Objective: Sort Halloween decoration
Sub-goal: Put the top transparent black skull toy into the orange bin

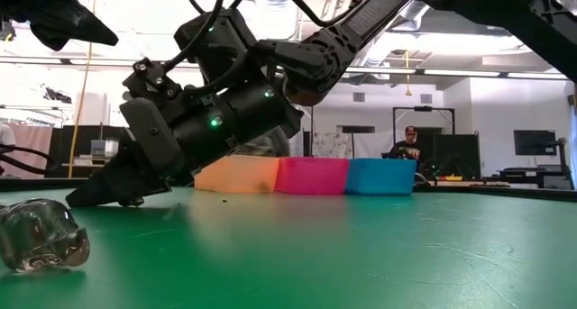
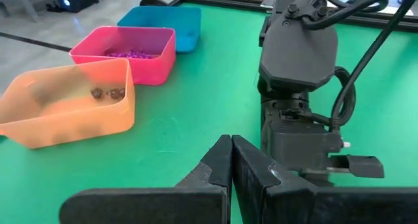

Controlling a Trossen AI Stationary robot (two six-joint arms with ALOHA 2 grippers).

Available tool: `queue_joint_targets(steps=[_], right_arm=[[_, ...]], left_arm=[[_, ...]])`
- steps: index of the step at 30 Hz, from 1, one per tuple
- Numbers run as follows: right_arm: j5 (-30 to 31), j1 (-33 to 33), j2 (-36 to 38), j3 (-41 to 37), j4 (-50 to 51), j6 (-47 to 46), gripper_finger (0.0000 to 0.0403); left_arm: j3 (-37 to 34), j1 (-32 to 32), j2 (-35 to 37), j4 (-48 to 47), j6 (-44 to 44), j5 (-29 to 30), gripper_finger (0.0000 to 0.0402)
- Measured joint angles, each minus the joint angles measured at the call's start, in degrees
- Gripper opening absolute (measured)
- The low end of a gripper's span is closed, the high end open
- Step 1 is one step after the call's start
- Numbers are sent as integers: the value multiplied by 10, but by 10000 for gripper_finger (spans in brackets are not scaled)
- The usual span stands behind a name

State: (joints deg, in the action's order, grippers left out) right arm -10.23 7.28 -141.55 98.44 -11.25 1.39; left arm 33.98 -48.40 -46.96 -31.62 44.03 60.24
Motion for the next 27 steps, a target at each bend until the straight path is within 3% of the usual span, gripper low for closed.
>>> queue_joint_targets(steps=[3,15,27], right_arm=[[1,0,0,-1,-1,0,79],[-16,-17,25,-4,-6,-8,78],[-27,-110,97,-4,14,37,78]], left_arm=[[0,0,0,0,0,-5,0],[0,0,0,-3,0,-15,0],[0,0,0,-12,0,-2,0]])
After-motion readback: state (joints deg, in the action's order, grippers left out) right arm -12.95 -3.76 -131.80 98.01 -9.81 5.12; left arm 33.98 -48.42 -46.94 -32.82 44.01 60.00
